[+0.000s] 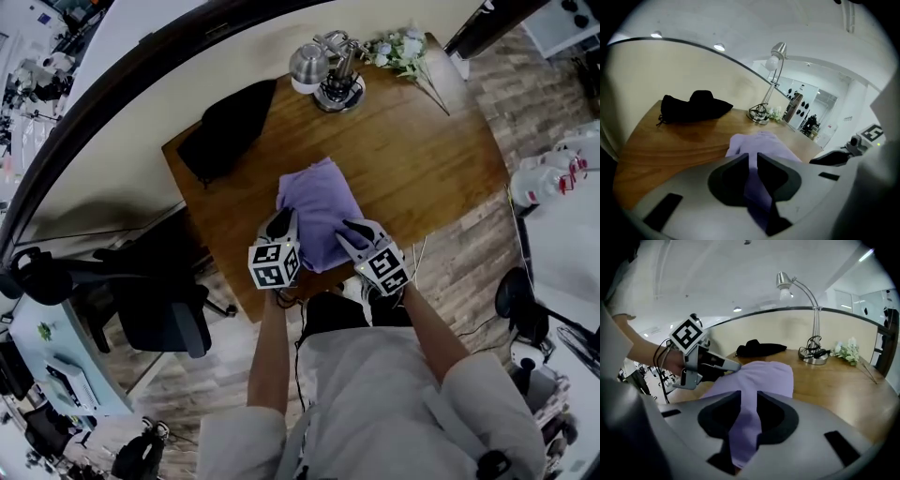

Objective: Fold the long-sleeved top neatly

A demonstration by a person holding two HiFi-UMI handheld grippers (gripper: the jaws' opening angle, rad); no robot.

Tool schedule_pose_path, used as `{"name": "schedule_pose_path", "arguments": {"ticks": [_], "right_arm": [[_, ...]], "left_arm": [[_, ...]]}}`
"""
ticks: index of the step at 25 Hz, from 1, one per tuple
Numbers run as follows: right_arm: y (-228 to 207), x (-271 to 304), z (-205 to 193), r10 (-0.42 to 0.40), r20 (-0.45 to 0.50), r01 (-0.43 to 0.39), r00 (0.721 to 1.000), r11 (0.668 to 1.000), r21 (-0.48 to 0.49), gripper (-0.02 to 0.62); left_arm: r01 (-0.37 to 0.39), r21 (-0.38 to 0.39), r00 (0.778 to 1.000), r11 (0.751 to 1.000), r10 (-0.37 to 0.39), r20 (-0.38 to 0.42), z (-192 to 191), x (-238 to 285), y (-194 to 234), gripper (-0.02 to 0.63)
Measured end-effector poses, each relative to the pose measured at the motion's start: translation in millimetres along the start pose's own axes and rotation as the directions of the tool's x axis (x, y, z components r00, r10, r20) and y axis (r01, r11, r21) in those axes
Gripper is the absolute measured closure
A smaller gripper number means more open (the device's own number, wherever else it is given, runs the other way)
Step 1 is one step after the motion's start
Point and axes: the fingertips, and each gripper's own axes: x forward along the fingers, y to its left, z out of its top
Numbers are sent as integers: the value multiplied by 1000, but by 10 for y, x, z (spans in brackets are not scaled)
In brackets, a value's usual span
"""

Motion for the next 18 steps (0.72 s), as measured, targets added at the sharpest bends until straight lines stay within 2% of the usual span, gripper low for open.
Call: {"name": "schedule_pose_path", "arguments": {"ticks": [2,6,8,11,14,18], "right_arm": [[43,-119,35,5,18,-5,1000,1000,8,485],[98,-239,-183,17,-24,-17,1000,1000,17,486],[134,-265,-377,44,-74,-43,996,999,15,486],[181,-376,-657,82,-136,-80,987,997,23,486],[238,-595,-635,95,-84,-92,992,995,37,485],[143,-1032,-425,93,26,-93,995,996,-1,486]], "left_arm": [[-1,-24,1000,1000,1,26,-84,-191,-118,538],[-6,-82,1000,997,9,25,-451,-478,-499,538],[-15,-126,1000,992,16,3,-672,-564,-657,538],[-80,-150,996,986,71,-60,-1046,-649,-762,538],[-133,-146,990,980,126,-55,-1166,-831,-771,538],[-218,-104,975,970,222,29,-922,-1080,-958,538]]}}
